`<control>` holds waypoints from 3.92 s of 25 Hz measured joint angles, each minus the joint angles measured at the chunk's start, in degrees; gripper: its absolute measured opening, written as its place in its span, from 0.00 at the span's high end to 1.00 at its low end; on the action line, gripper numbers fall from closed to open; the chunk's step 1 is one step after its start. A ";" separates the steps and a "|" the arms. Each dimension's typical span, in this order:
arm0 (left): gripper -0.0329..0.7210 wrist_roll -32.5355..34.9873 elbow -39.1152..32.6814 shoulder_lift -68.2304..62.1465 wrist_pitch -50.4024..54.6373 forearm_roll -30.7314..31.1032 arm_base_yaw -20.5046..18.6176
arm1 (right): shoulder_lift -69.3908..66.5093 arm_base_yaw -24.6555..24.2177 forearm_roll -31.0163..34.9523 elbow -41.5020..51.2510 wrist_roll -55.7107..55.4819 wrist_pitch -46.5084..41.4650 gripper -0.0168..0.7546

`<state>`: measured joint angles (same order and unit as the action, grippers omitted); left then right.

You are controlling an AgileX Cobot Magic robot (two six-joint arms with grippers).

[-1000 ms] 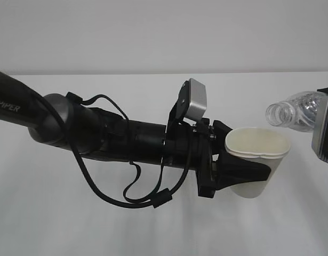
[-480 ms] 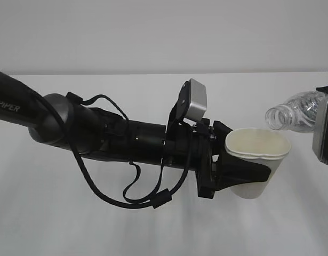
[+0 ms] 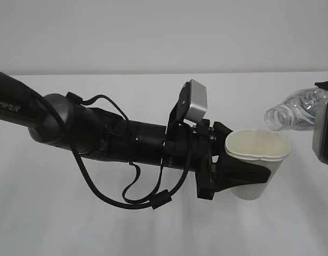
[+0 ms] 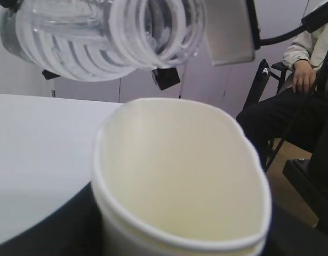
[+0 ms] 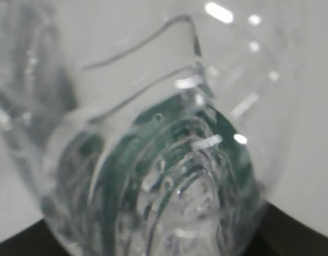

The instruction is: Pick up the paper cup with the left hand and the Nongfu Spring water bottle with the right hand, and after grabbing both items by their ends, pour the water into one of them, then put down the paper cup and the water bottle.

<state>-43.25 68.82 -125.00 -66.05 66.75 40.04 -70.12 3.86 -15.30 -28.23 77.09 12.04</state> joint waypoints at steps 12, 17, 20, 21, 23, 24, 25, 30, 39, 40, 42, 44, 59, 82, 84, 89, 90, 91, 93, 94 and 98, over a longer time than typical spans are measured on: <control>0.39 0.00 0.00 0.00 0.00 0.78 0.00 | 0.00 0.00 -0.22 0.00 2.15 0.74 0.44; 0.39 -0.37 0.00 0.00 0.00 1.03 0.00 | 0.00 0.00 -0.22 0.00 2.47 1.32 0.44; 0.39 -0.46 0.00 0.00 0.00 1.24 0.00 | 0.00 0.00 -0.22 0.00 2.75 1.42 0.44; 0.39 -0.46 0.00 0.00 0.00 1.24 0.00 | 0.00 0.00 -0.22 0.00 3.00 1.45 0.44; 0.39 -0.58 0.00 0.00 0.00 1.39 0.00 | 0.00 0.00 -0.22 0.00 3.12 1.45 0.44; 0.39 -0.58 0.00 0.00 0.00 1.38 0.00 | 0.00 0.00 -0.22 0.00 3.12 1.45 0.44; 0.39 -0.58 0.00 0.00 0.00 1.38 0.00 | 0.00 0.00 -0.22 0.00 3.23 1.47 0.44; 0.39 -0.79 0.00 0.00 0.00 1.38 0.00 | 0.00 0.00 -0.22 0.00 3.96 1.57 0.44; 0.39 -0.79 0.00 0.00 0.00 1.84 0.00 | 0.00 0.00 -0.22 0.00 4.39 1.79 0.44; 0.39 -0.79 0.00 0.00 0.00 1.87 0.00 | 0.00 0.00 -0.22 0.00 4.47 1.79 0.44; 0.39 -0.79 0.00 0.00 0.00 1.87 0.00 | 0.00 0.00 -0.22 0.00 4.62 1.79 0.44; 0.39 -0.79 0.00 0.00 0.00 1.96 0.00 | 0.00 0.00 -0.22 0.00 5.16 1.89 0.44; 0.39 -0.79 0.00 0.00 0.00 2.08 0.00 | 0.00 0.00 -0.22 0.00 6.55 2.00 0.44; 0.39 -0.79 0.00 0.00 0.00 2.29 0.00 | 0.00 0.00 -0.22 0.00 8.06 2.11 0.44; 0.39 -0.79 0.00 0.00 0.00 2.49 0.00 | 0.00 0.00 -0.22 0.00 8.06 2.11 0.44; 0.39 -0.79 0.00 0.00 0.00 2.48 0.00 | 0.00 0.00 -0.22 0.00 8.06 2.21 0.44; 0.39 -0.79 0.00 0.00 0.00 2.48 0.00 | 0.00 0.00 -0.22 0.00 8.06 2.21 0.44; 0.39 -0.79 0.00 0.00 0.00 2.48 0.00 | 0.00 0.00 -0.22 0.00 8.13 2.21 0.44; 0.39 -0.79 0.00 0.00 0.00 2.48 0.00 | 0.00 0.00 -0.22 0.00 8.13 2.21 0.44; 0.39 -0.79 0.00 0.00 0.00 2.48 0.00 | 0.00 0.00 -0.22 0.00 8.13 2.21 0.44; 0.39 -0.79 0.00 0.00 0.00 2.48 0.00 | 0.00 0.00 -0.22 0.00 8.30 2.21 0.44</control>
<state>-44.04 68.82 -125.00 -66.05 69.23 40.04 -70.12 3.86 -15.52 -28.23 85.39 14.25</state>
